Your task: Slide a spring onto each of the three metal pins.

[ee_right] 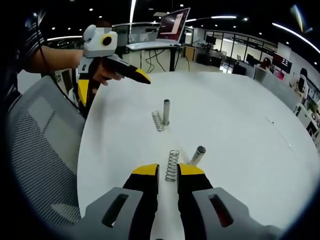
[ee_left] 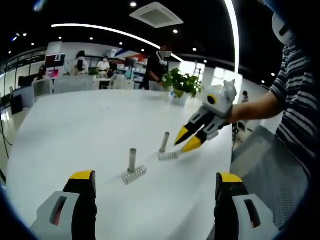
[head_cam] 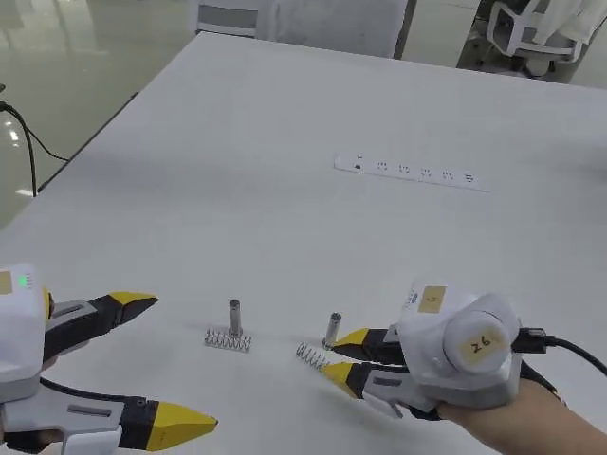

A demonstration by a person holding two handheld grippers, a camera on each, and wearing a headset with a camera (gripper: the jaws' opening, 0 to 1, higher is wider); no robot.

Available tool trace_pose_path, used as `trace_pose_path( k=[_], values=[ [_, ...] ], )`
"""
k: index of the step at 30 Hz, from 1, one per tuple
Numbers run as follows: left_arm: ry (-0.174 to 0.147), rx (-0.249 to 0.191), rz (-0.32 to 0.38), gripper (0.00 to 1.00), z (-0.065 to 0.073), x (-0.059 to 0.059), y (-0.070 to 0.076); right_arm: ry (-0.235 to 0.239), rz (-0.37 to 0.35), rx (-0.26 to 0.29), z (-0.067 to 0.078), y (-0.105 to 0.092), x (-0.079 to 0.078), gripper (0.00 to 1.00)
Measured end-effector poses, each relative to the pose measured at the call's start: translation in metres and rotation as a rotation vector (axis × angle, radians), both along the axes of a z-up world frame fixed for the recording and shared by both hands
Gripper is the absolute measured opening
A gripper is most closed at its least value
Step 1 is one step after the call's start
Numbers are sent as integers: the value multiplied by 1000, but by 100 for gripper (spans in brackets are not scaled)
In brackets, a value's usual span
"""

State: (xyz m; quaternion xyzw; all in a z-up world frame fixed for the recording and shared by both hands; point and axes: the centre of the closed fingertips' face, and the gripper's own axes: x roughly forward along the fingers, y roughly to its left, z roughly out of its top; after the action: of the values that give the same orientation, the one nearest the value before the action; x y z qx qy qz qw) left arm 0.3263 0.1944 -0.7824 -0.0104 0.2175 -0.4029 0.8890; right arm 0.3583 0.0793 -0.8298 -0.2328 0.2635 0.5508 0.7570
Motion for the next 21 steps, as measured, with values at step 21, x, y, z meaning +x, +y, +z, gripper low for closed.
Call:
trace_pose_path(
  k=[21],
  values=[
    [11, -1, 2, 97, -1, -1, 0, -9, 31, -99, -31, 2, 7, 12]
  ],
)
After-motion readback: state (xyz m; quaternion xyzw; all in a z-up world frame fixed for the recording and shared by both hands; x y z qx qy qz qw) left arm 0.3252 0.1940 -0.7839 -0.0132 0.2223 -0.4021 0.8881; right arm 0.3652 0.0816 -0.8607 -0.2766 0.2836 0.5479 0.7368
